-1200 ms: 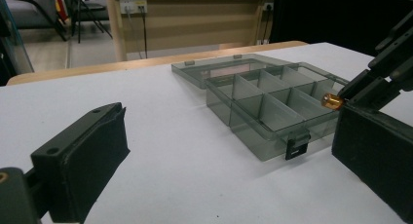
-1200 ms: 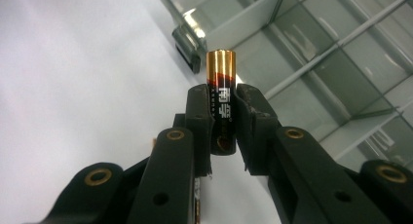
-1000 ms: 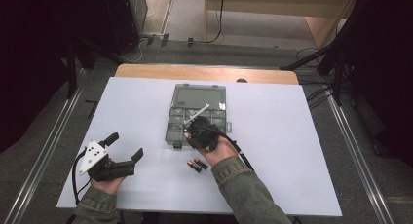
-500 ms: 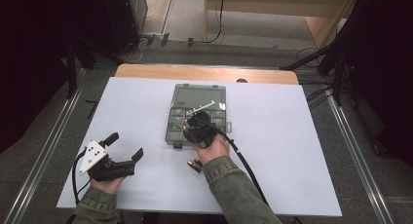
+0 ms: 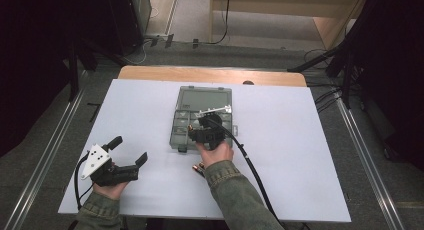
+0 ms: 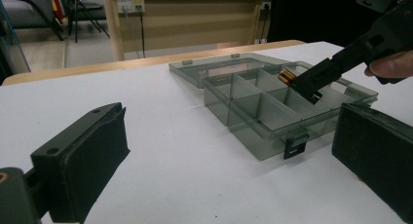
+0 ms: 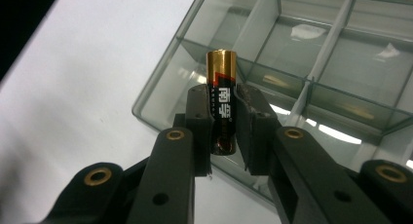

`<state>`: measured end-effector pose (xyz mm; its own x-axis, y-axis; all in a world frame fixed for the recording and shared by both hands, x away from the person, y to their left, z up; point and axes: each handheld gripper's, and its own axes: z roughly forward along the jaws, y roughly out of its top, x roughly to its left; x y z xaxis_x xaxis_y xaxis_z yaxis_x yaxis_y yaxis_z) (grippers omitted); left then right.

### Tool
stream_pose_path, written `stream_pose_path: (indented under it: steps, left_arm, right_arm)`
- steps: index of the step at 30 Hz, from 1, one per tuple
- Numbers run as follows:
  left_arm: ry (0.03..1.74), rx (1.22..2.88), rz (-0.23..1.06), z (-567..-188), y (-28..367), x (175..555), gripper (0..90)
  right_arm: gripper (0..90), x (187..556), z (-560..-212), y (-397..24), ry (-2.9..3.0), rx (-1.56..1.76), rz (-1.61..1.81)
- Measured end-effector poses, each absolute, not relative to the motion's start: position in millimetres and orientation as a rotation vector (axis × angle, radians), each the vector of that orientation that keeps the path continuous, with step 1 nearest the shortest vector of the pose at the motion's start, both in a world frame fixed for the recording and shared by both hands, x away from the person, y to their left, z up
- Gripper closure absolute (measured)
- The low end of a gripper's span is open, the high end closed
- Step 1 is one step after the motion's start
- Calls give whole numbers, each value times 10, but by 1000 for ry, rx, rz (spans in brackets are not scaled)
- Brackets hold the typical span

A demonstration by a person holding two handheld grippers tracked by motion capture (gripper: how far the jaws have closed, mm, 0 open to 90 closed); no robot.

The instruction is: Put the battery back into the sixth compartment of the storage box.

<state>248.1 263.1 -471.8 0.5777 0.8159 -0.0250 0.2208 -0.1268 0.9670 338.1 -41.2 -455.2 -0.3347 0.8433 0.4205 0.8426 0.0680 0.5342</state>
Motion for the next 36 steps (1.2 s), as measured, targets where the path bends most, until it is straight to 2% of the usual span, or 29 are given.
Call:
stream_pose_path:
  steps: [7,8,10,13,15,16,17,18,20,21,25,26,36]
  left_arm:
    - [869,1659,637,-4719,2627,2485,0]
    - [867,1659,636,-4720,2624,2484,0]
    - [865,1659,636,-4721,2623,2487,0]
    - [867,1659,635,-4721,2623,2487,0]
    - [867,1659,637,-4721,2621,2487,0]
    - [867,1660,638,-4720,2621,2486,0]
    - [867,1660,638,-4720,2621,2486,0]
    - [867,1660,639,-4721,2621,2487,0]
    - [869,1662,639,-4722,2621,2486,0]
    - [868,1663,639,-4721,2621,2485,0]
    - [868,1662,638,-4721,2620,2486,0]
    - [869,1658,637,-4721,2621,2487,0]
    - [870,1661,639,-4721,2620,2488,0]
  right_arm:
    - [771,3439,-4619,-460,2209,2019,1228]
    - [702,3457,-4661,-507,2179,2083,1309]
    - [688,3457,-4661,-519,2176,2082,1324]
    - [551,3424,-4609,-563,2209,2019,1381]
    - [521,3419,-4599,-572,2251,1981,1404]
    - [441,3387,-4567,-589,2332,1903,1426]
    - [404,3369,-4551,-593,2369,1858,1428]
    - [404,3369,-4551,-593,2369,1858,1428]
    - [287,3336,-4527,-594,2428,1766,1420]
    - [159,3299,-4505,-589,2478,1680,1369]
    - [125,3234,-4485,-590,2519,1579,1299]
    - [11,3200,-4477,-580,2538,1519,1271]
    - [16,3003,-4496,-520,2681,1177,769]
